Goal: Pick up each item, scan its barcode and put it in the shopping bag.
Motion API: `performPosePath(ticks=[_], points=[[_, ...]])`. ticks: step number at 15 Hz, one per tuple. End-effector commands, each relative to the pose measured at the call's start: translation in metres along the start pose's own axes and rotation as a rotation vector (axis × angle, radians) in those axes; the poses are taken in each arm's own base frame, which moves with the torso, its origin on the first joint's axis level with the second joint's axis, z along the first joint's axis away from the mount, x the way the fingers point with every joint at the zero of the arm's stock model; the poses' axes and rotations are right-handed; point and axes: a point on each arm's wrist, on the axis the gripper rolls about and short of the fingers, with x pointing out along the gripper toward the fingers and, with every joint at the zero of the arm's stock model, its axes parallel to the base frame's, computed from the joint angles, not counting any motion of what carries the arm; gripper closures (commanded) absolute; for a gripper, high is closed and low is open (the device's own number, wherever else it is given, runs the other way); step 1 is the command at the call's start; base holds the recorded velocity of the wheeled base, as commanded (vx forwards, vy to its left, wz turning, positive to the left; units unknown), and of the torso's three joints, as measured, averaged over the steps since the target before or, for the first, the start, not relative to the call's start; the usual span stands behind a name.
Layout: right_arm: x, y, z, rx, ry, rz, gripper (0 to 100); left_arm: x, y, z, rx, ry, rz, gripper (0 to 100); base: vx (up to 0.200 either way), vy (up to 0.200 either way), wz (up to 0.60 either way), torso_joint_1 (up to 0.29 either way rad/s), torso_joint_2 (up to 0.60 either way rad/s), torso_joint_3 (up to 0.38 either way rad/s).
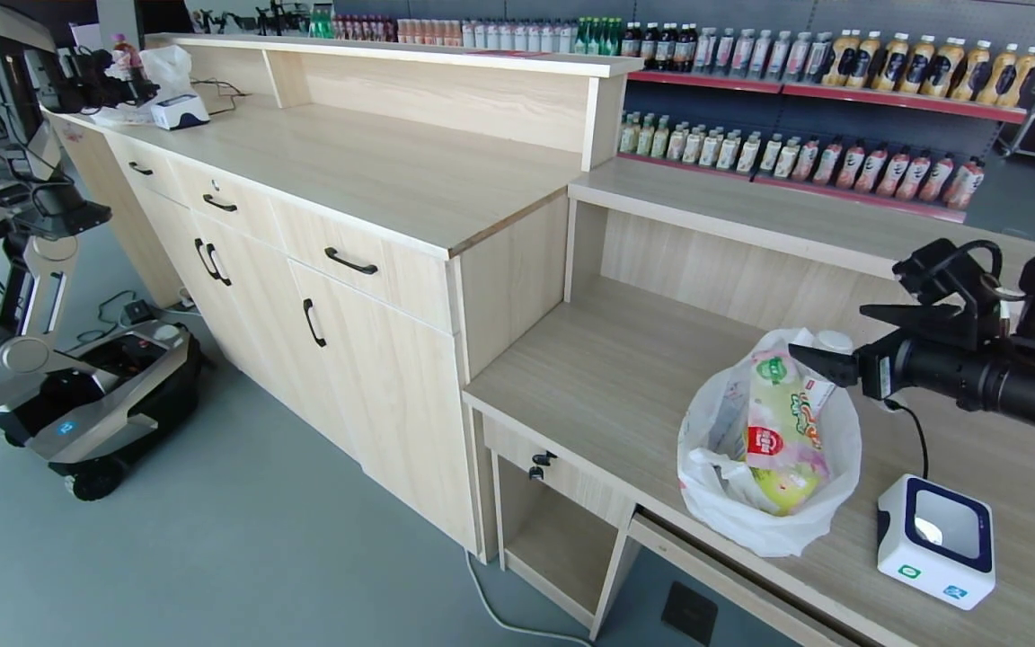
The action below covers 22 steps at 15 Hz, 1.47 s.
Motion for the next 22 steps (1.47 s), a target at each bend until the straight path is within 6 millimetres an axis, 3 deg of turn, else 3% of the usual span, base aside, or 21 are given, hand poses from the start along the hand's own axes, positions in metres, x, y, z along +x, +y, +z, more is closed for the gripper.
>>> performPosePath(ticks=[1,2,4,8,11,16,18,22], points=[[-0.030,-0.016,0.016,-0.093,-0.055,-0.099,0,0.000,0.000,0.000,0.000,-0.001,0.000,0,0.000,0.000,-0.60,0.012,0.00,0.002],[-0.033,-0.019,0.018,-0.112,-0.060,-0.118,0,0.000,0.000,0.000,0.000,-0.001,0.000,0,0.000,0.000,-0.60,-0.002,0.01,0.007],[-0.045,-0.032,0.040,-0.155,-0.111,-0.218,0,0.000,0.000,0.000,0.000,-0.001,0.000,0,0.000,0.000,-0.60,0.000,0.00,0.005],[-0.056,-0.043,0.098,-0.072,-0.192,-0.400,0,0.000,0.000,0.000,-0.002,-0.001,0.000,0,0.000,0.000,-0.60,0.004,0.00,0.004],[-0.064,-0.049,0.113,0.041,-0.127,-0.447,0,0.000,0.000,0.000,0.000,-0.001,0.000,0,0.000,0.000,-0.60,0.004,0.00,0.002],[-0.091,-0.044,0.119,0.150,-0.085,-0.546,0,0.000,0.000,0.000,0.000,-0.001,0.000,0,0.000,0.000,-0.60,0.003,0.00,0.000],[-0.105,-0.033,0.110,0.165,-0.078,-0.537,0,0.000,0.000,0.000,-0.002,-0.001,0.000,0,0.000,0.000,-0.60,0.007,0.00,0.000],[-0.142,0.011,0.066,0.309,-0.105,-0.470,0,0.000,0.000,0.000,0.000,-0.001,0.000,0,0.000,0.000,0.00,0.000,0.00,0.000]])
